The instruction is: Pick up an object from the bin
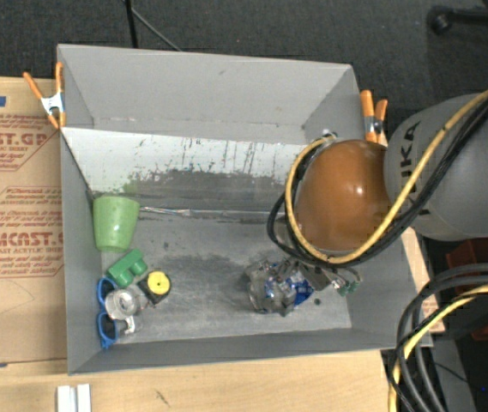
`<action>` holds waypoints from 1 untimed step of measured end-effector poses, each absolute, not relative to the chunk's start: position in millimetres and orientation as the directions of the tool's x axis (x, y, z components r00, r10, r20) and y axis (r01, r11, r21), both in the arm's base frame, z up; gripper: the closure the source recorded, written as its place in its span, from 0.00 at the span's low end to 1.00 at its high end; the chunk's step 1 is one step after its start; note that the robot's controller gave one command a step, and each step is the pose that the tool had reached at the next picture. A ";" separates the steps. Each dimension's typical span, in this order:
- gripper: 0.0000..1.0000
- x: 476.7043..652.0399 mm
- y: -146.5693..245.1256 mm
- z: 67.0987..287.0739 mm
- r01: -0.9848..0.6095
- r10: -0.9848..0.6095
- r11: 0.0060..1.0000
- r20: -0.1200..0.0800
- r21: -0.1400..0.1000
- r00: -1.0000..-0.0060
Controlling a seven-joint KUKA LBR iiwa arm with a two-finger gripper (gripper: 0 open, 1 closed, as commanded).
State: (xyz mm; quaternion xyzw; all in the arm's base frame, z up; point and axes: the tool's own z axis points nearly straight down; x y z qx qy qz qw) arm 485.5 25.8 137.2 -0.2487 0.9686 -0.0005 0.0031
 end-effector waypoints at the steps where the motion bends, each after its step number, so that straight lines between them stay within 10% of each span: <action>1: 1.00 486.5 26.4 182.9 -0.481 -0.481 0.877 -0.005 -0.002 -0.877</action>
Offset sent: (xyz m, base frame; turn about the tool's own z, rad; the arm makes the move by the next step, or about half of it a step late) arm -0.0002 -0.0001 0.0435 0.0000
